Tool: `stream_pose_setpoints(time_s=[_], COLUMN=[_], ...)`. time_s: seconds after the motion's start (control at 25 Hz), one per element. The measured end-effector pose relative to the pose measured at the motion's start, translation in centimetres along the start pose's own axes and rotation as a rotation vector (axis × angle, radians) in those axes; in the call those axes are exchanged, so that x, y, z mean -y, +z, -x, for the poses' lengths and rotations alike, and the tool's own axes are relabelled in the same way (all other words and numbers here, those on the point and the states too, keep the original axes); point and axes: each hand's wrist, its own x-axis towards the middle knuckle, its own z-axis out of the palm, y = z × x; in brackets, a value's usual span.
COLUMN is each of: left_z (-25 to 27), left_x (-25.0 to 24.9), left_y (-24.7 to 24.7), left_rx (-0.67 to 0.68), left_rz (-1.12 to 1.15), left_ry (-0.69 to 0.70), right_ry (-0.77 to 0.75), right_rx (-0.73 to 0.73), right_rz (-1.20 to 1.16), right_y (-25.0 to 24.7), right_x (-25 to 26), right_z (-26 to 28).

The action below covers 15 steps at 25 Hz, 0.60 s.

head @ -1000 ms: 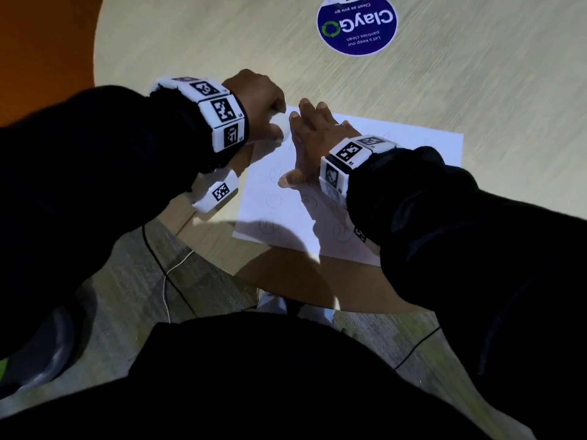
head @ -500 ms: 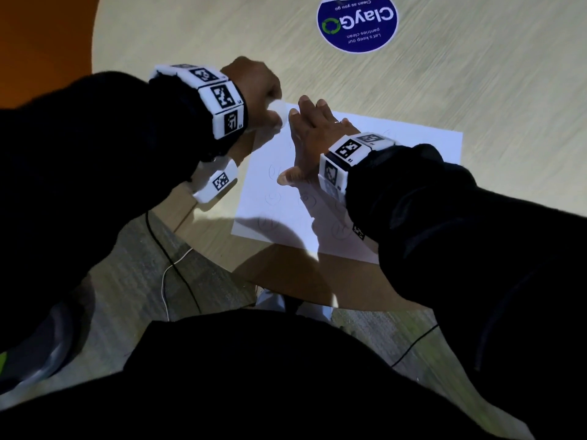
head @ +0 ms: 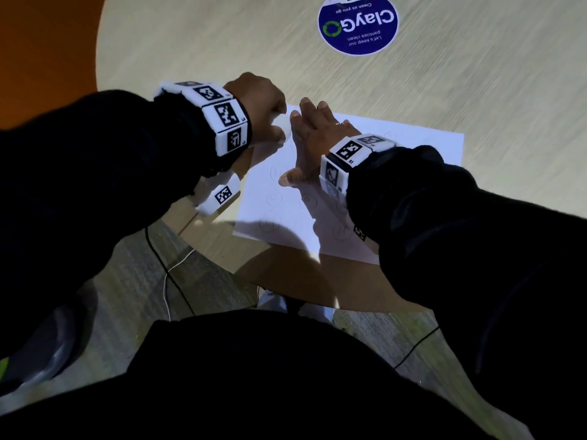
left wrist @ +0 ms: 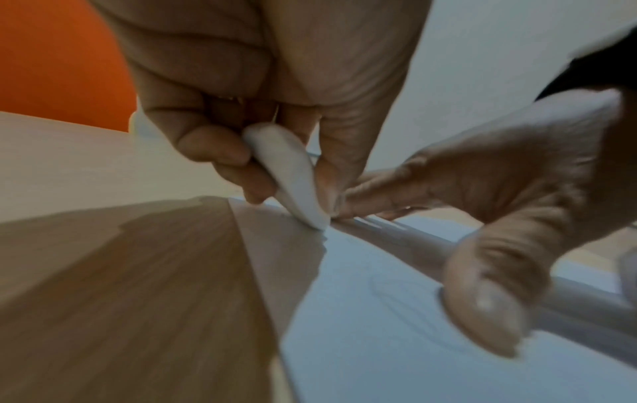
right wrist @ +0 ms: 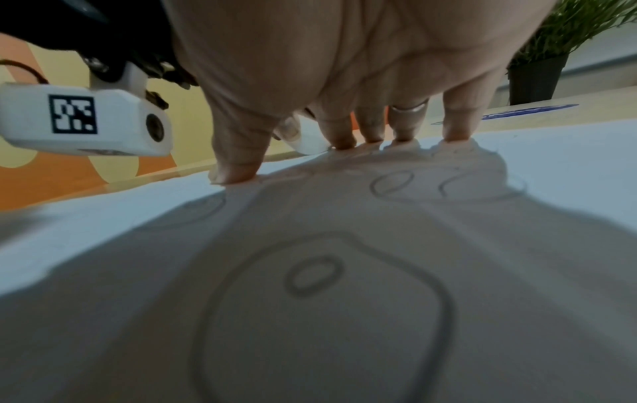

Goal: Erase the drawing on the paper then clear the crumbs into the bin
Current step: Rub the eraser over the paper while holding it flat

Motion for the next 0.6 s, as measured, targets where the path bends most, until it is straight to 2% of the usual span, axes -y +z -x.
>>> stream_pose_setpoints(time_s=[0.12, 0.28, 0.48, 0.6], left_z=[-0.5, 0.8, 0.3, 1.7], left_x=[0.3, -0.3, 0.0, -1.1], left_y=[-0.7, 0.4, -0.9, 0.5], left_rx=[-0.047, 0.034, -0.031, 0.045], left_rz=[0.031, -0.017, 0.017, -0.025], left_ry=[-0.037, 0.014, -0.048, 0.008], right_ry=[-0.015, -0.027, -0.021, -0.028], right_rx=[0.02, -0.002, 0.021, 0.004], right_rz=[-0.008, 0.004, 0.002, -0.021], right_y=[-0.2, -0.1, -0.2, 0.0], right_x=[-0.1, -0.3, -0.1, -0.4], right_z=[-0.1, 0.0, -0.2, -0.2])
